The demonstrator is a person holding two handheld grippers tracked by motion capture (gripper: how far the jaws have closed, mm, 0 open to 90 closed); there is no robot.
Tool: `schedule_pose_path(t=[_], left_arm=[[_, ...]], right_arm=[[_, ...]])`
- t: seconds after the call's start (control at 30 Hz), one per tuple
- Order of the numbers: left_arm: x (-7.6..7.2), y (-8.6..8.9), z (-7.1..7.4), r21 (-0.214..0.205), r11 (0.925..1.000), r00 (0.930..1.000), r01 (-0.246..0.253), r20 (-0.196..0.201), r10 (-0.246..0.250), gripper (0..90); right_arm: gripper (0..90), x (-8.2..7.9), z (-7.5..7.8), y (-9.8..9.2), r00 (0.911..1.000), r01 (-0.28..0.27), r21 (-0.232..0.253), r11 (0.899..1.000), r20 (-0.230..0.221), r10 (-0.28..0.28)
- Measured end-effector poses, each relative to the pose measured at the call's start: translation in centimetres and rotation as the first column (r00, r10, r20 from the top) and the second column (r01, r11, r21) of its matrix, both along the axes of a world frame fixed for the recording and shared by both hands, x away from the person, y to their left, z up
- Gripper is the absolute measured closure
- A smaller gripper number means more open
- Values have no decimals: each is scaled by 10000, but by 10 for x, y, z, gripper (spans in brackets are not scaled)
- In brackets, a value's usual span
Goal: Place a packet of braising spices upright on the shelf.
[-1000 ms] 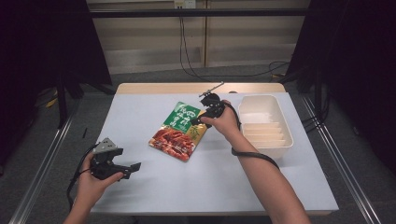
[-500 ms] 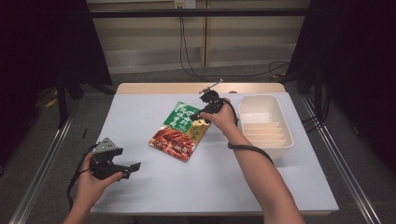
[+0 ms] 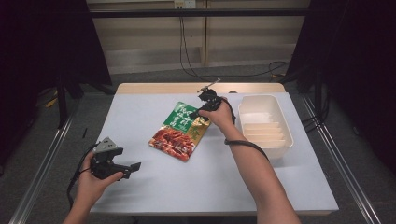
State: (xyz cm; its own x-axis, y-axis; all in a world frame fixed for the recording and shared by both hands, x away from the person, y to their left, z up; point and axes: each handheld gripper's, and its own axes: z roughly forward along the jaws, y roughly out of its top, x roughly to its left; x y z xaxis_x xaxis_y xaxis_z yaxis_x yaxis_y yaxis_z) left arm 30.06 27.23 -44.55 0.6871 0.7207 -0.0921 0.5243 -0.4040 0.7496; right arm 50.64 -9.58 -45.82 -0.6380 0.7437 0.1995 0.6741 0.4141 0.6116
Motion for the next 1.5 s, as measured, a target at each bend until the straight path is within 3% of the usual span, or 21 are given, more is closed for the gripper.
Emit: schedule_pose_path(t=[0.57,0.8,0.9,1.03,1.5], left_arm=[[0,-1,0,31,10000,10000,85,-22,-85,46],[0,-1,0,-35,10000,10000,39,-25,-39,47],[0,-1,0,-35,10000,10000,37,-32,-37,47],[0,-2,0,-15,10000,10000,63,-19,-63,48],[0,-2,0,23,9999,9999,99,-34,-99,49]], right_arm=[[230,11,-3,1,9998,-71,216,9997,-177,74],[244,13,-5,4,9994,-244,55,9997,-248,246],[279,12,-4,3,9996,-232,76,9997,-147,233],[423,9,4,-3,9995,-307,95,9995,-108,308],[584,8,18,-7,9977,-400,92,9992,-549,404]])
